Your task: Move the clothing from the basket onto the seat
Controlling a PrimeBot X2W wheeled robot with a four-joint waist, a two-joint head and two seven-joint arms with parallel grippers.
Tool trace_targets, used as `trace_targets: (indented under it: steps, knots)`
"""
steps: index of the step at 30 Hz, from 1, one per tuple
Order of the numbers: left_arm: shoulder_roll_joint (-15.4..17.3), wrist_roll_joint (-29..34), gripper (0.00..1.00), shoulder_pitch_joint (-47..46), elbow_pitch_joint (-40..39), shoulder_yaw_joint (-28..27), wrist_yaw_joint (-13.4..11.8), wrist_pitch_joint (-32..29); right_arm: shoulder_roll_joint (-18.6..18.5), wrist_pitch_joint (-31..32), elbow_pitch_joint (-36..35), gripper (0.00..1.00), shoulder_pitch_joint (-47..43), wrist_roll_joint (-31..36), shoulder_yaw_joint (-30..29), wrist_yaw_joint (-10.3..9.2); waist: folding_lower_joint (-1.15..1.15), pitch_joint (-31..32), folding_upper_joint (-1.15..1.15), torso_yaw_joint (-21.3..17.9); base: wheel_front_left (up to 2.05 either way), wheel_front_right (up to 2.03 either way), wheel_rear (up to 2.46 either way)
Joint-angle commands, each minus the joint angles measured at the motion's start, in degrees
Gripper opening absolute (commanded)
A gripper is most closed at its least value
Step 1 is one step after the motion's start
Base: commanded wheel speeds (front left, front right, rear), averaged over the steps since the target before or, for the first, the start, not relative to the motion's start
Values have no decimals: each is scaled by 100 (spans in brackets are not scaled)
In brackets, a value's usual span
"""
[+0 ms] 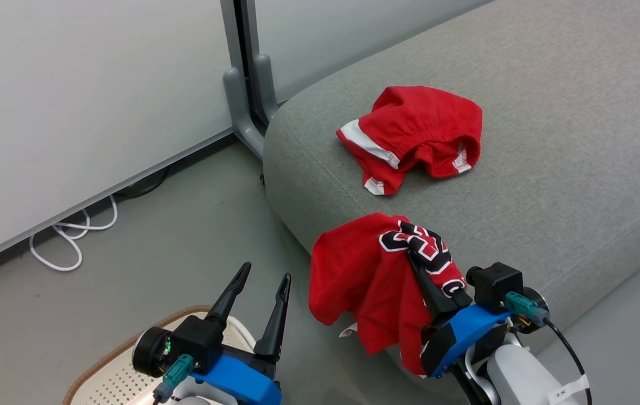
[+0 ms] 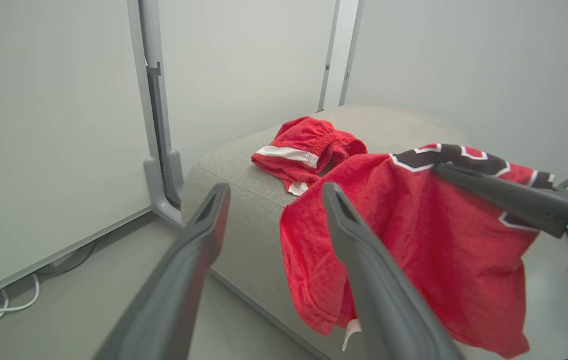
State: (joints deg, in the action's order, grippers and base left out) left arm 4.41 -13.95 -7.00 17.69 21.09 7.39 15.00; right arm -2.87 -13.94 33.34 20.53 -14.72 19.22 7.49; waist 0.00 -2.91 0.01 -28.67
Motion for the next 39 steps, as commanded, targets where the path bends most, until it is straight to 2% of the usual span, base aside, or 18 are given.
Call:
trace_targets:
  steps: [1,13,22,26,35,39]
  knots:
    - [37,5,100,-76,-27,-12,12,27,-3,-34,-10,0,-14,-35,5,1,0,-35,-1,-95,0,0,0]
    - [80,-13,100,-85,-51,53,12,27,-3,-91,-36,0,97,-219,111,1,0,-131,-1,-169,0,0,0]
    - [189,44,100,-221,-195,111,12,27,-15,-6,-117,0,1166,-352,-492,1,0,-495,-1,25,0,0,0]
    - [285,80,100,-325,-333,172,13,27,-226,179,-182,0,1767,-465,-898,1,0,-782,-1,174,0,0,0]
    - [653,202,100,-783,-666,377,13,27,-1289,641,-368,0,3231,-519,-1998,0,0,-1722,-1,603,0,0,0]
    - [793,268,100,-962,-823,432,13,27,-1547,681,-419,0,3612,-528,-2611,1,0,-2113,-1,752,0,0,0]
